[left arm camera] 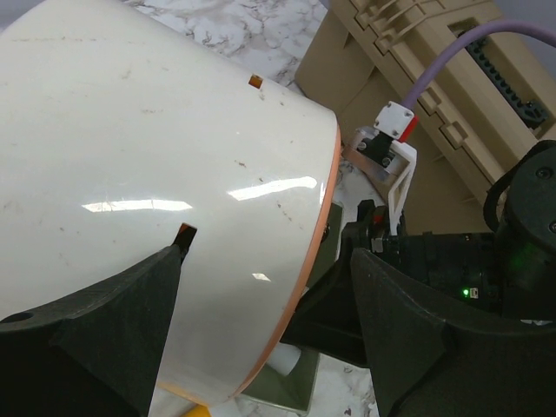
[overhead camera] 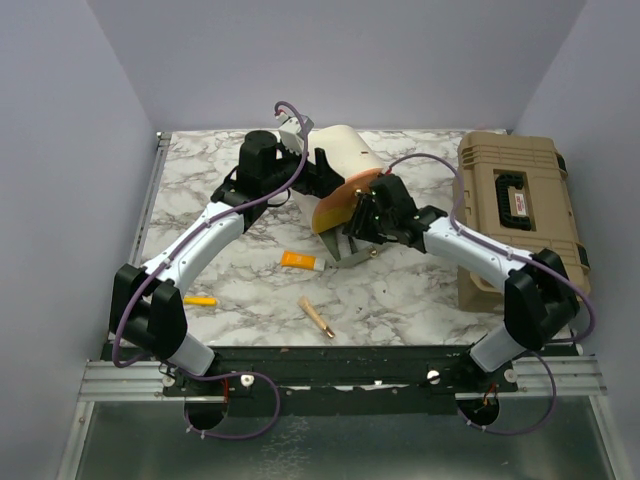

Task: Organize the makeup
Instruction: Place the makeup in the drawer, then pick up the makeup from the corner of the board.

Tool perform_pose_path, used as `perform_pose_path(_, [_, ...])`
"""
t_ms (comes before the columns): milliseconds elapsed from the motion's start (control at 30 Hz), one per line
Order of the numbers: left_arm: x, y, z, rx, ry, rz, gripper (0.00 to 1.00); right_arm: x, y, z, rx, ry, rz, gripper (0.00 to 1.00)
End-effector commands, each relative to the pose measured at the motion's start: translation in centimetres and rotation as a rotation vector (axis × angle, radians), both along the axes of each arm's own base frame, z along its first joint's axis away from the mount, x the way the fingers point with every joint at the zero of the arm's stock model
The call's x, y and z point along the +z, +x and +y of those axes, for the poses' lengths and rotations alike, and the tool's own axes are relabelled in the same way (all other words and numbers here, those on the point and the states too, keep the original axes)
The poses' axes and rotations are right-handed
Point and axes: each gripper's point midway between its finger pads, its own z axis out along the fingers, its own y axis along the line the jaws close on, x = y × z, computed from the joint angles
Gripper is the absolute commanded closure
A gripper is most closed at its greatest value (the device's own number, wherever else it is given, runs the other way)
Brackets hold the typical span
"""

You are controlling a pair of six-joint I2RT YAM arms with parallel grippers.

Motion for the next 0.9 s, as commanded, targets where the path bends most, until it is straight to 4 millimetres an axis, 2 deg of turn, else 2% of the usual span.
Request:
perform_pose_path(0, [-1.6,-1.1,0.3,0.000,0.020,0.072,0.20,1.2,-1.1,-0.5,0.013,0.031,-0.038,0.48])
perform_pose_path(133, [-1.6,-1.1,0.3,0.002,0.021,0.073,0.20,3.5,-1.2,-0.4,0.033,0.053,-0.080,0.42])
perform_pose_path(233, [-1.7,-1.2,0.3,0.002,0.022,0.073,0.19,5.6,-1.5,0.0,0.088,0.097,-0.152,0.32])
perform_pose_path(367, [-1.4,-1.1,0.3,0.002,0.019,0.065,0.19,7.1,-3.1,1.0,0.214,0.166,-0.222,0.27])
perform_pose_path(567, [-1.4,-0.8,0.5,0.021,0.021,0.062,0.19,7.8,-6.0,2.0,0.374,0.286,-0.347,0.30])
perform_pose_path(700, [-1.4,-0.8,0.5,0.023,0.018,0.061,0.19,7.9,-8.1,3.1,0.516,0.292,-0.443,0.29])
perform_pose_path(867, [-1.0,-0.6,0.4,0.026,0.005,0.056,0.18,5.9,-9.7,4.5,0.664,0.188,-0.473,0.28])
